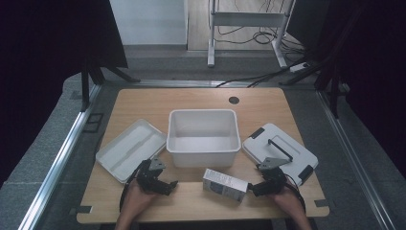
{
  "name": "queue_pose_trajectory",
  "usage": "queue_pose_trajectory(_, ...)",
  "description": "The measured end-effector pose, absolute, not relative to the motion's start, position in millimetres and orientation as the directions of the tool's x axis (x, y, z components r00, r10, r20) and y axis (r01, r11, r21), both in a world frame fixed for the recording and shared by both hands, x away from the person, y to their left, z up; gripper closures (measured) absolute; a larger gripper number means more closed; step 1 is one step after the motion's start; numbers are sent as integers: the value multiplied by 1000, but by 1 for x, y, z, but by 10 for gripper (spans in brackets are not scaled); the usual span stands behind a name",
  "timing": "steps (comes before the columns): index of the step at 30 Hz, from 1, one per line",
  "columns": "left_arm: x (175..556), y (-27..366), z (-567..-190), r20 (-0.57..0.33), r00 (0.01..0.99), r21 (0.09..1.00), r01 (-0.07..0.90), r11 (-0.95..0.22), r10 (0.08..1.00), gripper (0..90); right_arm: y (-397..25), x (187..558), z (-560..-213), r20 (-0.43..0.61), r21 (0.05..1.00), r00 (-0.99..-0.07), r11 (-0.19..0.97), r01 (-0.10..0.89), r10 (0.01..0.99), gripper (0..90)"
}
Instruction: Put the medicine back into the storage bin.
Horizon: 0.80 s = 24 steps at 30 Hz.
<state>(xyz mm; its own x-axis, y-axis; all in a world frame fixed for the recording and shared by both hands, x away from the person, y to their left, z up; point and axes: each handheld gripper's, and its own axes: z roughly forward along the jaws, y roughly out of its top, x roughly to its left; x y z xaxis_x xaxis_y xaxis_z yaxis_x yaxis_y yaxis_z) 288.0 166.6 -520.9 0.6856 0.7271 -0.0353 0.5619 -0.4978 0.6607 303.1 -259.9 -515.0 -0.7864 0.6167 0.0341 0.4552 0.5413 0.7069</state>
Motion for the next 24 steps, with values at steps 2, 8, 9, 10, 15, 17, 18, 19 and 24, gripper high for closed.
queue_pose_trajectory(2,288,167,-521,-35,685,660,562,-498,728,0,-263,301,-513,45,703,-787,540,463,615,85)
queue_pose_trajectory(8,288,167,-521,-35,685,660,563,-497,728,0,-266,290,-507,52,673,-802,573,468,594,87)
queue_pose_trajectory(9,288,167,-521,-36,685,660,563,-497,728,0,-266,288,-505,52,664,-807,584,468,588,87)
queue_pose_trajectory(10,288,167,-521,-36,684,660,563,-497,728,0,-265,286,-503,48,658,-813,594,463,580,88)
queue_pose_trajectory(15,288,167,-521,-36,681,663,564,-493,731,6,-257,275,-492,28,614,-846,658,436,533,87)
queue_pose_trajectory(17,288,167,-521,-36,681,663,564,-493,731,7,-253,272,-487,27,592,-857,683,428,514,87)
queue_pose_trajectory(18,288,167,-521,-37,681,663,564,-492,731,7,-250,271,-485,27,579,-862,695,427,507,87)
queue_pose_trajectory(19,288,167,-521,-37,681,663,564,-492,731,7,-249,270,-484,28,569,-865,704,425,500,87)
queue_pose_trajectory(24,288,167,-521,-36,683,662,563,-495,729,7,-234,269,-473,31,517,-884,750,414,467,85)
